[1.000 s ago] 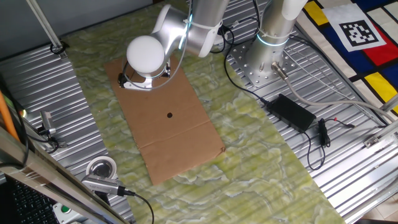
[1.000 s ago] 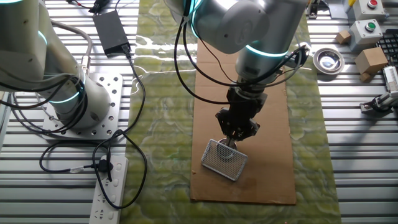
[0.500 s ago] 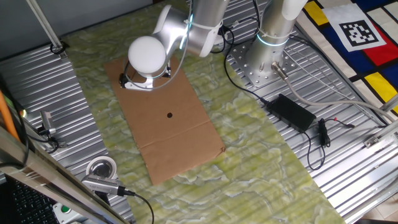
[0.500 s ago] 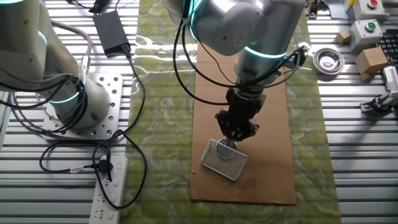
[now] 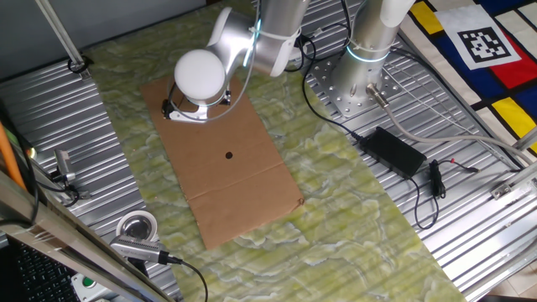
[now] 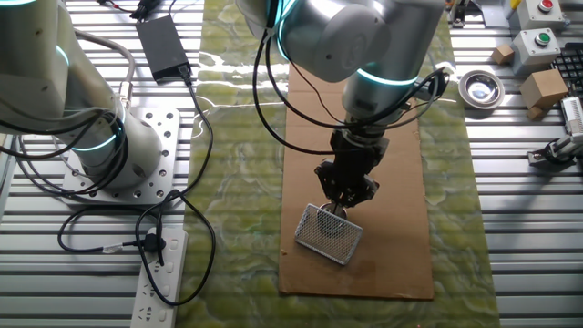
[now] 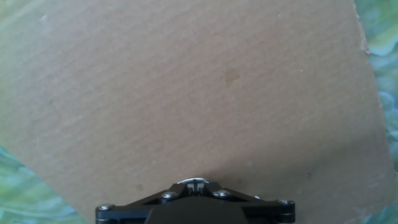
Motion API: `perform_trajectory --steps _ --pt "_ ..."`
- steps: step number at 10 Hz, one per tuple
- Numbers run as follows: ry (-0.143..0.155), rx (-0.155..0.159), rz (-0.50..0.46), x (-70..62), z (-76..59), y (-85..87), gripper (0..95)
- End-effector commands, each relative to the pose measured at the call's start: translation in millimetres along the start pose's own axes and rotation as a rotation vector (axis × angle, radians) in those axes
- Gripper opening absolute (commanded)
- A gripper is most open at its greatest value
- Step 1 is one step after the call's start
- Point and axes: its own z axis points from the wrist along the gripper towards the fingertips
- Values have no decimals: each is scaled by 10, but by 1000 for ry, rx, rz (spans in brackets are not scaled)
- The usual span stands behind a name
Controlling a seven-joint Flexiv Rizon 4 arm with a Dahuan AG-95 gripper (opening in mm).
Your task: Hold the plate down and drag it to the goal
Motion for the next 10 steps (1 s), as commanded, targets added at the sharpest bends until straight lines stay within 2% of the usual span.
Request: perform_trajectory --steps 1,10 --pt "-3 5 -2 6 4 -4 0" --pt "-5 15 -11 21 37 12 0"
